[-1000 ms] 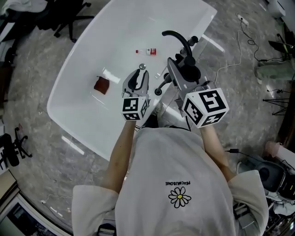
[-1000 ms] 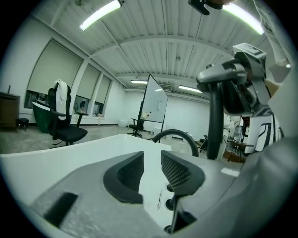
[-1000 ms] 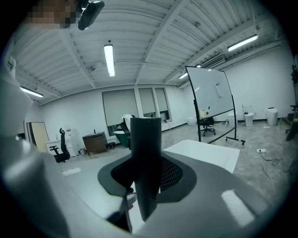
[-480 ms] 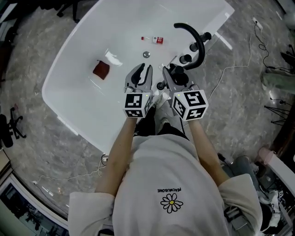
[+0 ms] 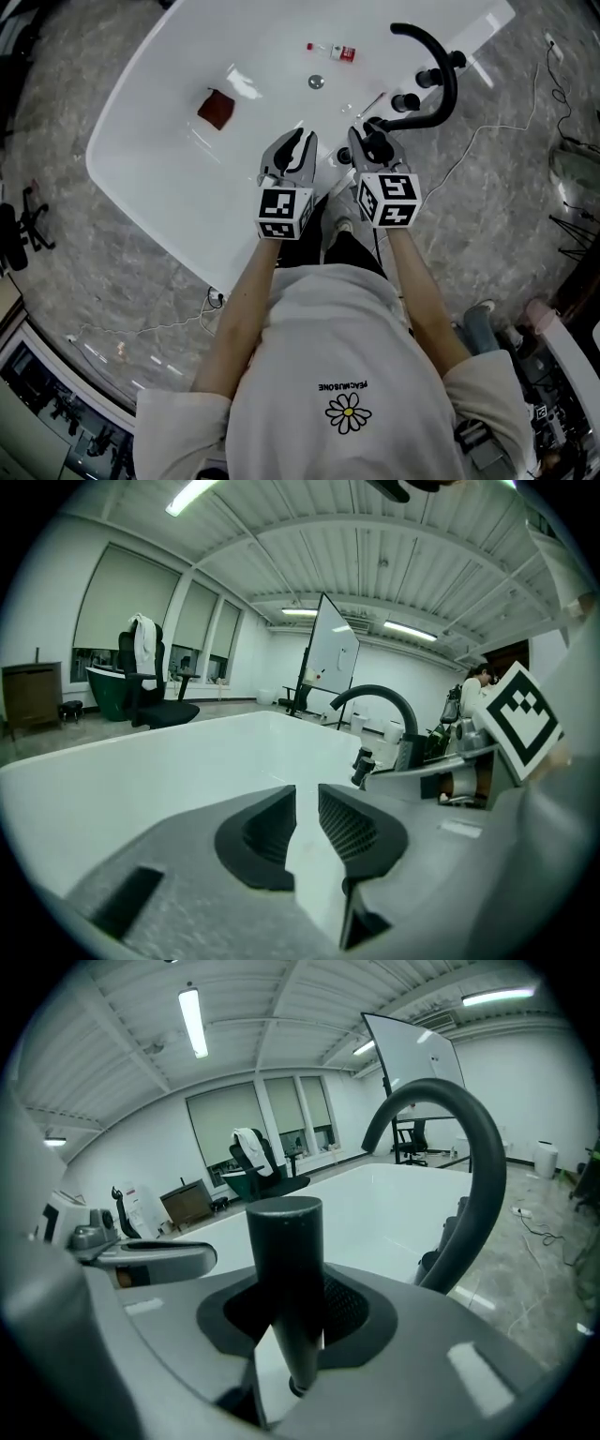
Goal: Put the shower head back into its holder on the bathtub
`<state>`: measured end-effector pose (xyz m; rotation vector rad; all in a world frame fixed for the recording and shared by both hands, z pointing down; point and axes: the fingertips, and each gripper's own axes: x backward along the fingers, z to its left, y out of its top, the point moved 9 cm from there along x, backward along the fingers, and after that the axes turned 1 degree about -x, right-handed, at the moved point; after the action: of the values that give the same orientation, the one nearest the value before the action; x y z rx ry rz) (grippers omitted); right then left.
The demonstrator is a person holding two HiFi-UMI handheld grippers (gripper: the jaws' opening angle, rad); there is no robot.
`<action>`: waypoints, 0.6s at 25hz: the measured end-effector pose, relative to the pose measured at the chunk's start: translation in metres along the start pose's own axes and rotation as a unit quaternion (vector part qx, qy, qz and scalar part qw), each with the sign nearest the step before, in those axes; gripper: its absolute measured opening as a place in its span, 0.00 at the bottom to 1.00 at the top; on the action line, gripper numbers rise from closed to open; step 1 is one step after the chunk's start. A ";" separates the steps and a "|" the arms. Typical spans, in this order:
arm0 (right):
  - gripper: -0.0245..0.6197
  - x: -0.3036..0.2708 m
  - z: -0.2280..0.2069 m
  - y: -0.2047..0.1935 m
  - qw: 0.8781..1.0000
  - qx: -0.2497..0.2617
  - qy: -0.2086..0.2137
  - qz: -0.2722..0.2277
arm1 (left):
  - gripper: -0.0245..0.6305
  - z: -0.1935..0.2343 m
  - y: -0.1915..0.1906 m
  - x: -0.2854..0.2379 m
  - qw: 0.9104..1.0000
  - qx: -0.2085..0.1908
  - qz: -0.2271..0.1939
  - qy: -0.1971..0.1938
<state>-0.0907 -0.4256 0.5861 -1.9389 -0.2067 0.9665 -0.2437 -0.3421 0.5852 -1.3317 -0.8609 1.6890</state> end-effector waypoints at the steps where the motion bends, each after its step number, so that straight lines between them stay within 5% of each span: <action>1: 0.20 -0.003 0.003 -0.005 1.000 0.007 0.002 0.009 | 0.15 0.002 -0.001 0.000 1.000 0.000 0.002 0.000; 7: 0.21 -0.009 0.026 -0.029 0.995 0.081 0.014 0.053 | 0.15 0.004 -0.004 -0.001 1.000 0.008 0.013 -0.004; 15: 0.22 -0.006 0.030 -0.037 0.993 0.093 0.008 0.073 | 0.14 -0.004 -0.004 -0.004 1.000 0.007 0.016 -0.016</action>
<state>-0.1067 -0.3881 0.6115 -1.8071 0.0341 1.0277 -0.2387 -0.3439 0.5892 -1.3191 -0.8494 1.7435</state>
